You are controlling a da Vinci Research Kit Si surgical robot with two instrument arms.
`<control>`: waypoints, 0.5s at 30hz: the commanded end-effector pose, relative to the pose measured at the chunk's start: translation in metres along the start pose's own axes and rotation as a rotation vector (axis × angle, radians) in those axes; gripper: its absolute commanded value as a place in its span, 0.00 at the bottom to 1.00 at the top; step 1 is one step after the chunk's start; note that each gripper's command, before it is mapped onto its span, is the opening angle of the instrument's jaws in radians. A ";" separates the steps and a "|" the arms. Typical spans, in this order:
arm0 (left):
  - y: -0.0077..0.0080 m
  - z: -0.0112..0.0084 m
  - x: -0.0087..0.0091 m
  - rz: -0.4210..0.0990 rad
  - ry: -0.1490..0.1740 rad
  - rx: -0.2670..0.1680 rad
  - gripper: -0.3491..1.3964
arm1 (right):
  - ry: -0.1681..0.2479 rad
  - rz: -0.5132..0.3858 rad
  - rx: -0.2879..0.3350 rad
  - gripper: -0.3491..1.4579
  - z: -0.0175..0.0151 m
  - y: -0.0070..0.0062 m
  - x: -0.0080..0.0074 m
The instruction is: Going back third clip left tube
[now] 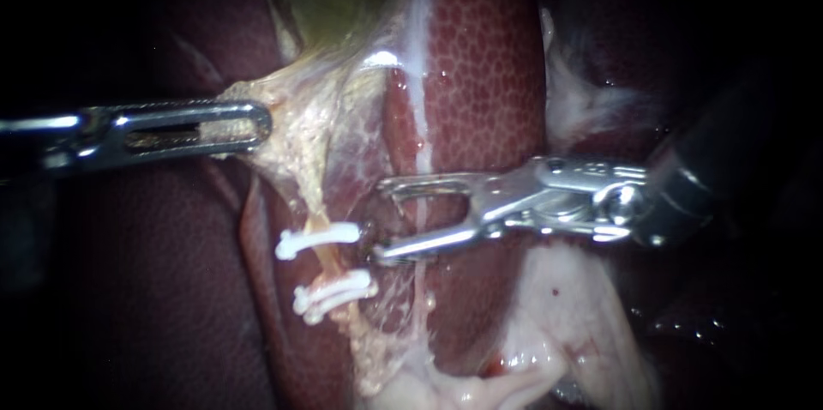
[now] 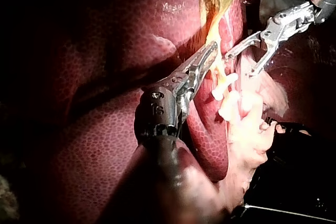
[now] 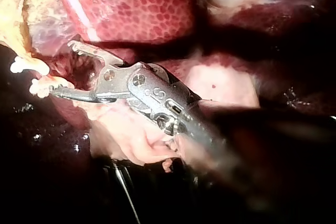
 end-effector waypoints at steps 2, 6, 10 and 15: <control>0.0000 0.0001 0.0000 0.000 0.000 0.000 0.00 | -0.001 -0.017 -0.007 0.52 -0.0018 -0.0005 0.0007; 0.0001 0.0002 0.0000 -0.001 0.000 0.000 0.00 | 0.008 -0.038 -0.003 0.52 -0.0046 -0.0016 0.0025; 0.0002 0.0005 0.0000 0.000 -0.001 -0.001 0.00 | 0.020 -0.052 -0.008 0.52 -0.0062 -0.0027 0.0041; 0.0005 0.0011 0.0005 0.002 -0.003 -0.004 0.00 | 0.025 -0.064 -0.008 0.52 -0.0069 -0.0037 0.0049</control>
